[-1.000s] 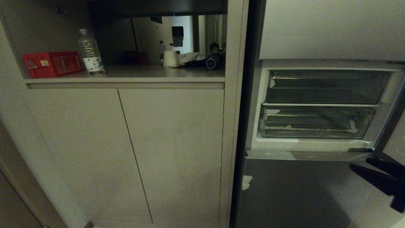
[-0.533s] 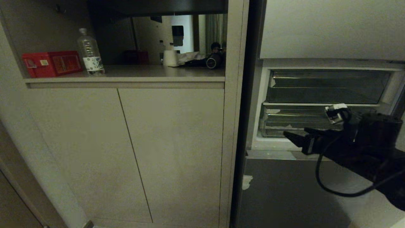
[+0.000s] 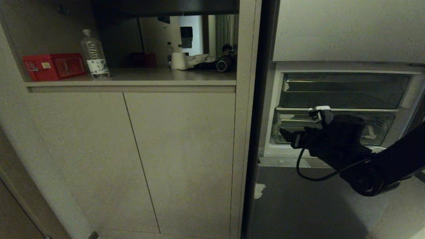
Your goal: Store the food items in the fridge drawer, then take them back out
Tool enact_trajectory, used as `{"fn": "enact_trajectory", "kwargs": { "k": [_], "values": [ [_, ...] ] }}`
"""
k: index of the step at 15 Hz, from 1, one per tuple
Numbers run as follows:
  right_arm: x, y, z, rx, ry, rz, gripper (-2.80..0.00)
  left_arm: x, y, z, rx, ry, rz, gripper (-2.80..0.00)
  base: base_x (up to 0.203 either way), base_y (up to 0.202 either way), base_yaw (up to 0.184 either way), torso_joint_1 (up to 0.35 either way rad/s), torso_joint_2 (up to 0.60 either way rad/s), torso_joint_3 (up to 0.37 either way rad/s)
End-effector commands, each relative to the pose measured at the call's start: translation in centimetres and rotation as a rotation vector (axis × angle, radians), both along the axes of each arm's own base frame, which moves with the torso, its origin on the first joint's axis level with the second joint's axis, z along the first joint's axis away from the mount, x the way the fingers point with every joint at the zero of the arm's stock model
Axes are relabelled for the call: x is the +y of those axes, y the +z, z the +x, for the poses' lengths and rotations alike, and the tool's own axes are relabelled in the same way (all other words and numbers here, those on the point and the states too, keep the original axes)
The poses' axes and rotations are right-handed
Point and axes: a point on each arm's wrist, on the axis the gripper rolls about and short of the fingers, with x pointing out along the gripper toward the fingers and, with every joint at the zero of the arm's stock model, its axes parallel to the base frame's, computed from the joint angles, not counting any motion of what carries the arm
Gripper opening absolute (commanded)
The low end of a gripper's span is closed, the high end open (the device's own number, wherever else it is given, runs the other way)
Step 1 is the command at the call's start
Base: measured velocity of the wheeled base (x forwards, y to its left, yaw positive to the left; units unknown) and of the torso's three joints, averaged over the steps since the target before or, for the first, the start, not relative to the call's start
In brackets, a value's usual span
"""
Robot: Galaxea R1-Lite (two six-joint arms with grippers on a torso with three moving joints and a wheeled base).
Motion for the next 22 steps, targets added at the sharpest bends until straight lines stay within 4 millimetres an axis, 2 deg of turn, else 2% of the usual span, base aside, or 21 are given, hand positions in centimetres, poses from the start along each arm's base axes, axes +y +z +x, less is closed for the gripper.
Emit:
{"fn": "enact_trajectory", "kwargs": {
  "k": [1, 5, 14, 22],
  "values": [
    [0.3, -0.9, 1.7, -0.008, -0.041, -0.002, 0.0, 0.0, 0.0, 0.0, 0.002, 0.0, 0.0, -2.8, 0.0, 0.0, 0.0, 0.0, 0.0, 0.0],
    [0.4, -1.6, 3.0, -0.015, -0.113, -0.006, 0.0, 0.0, 0.0, 0.0, 0.002, 0.0, 0.0, -2.8, 0.0, 0.0, 0.0, 0.0, 0.0, 0.0],
    [1.1, -2.4, 5.7, -0.049, -0.109, 0.009, 0.0, 0.0, 0.0, 0.0, 0.002, 0.0, 0.0, -2.8, 0.0, 0.0, 0.0, 0.0, 0.0, 0.0],
    [1.2, -2.6, 6.7, -0.066, -0.109, 0.019, 0.0, 0.0, 0.0, 0.0, 0.002, 0.0, 0.0, -2.8, 0.0, 0.0, 0.0, 0.0, 0.0, 0.0]
  ]
}}
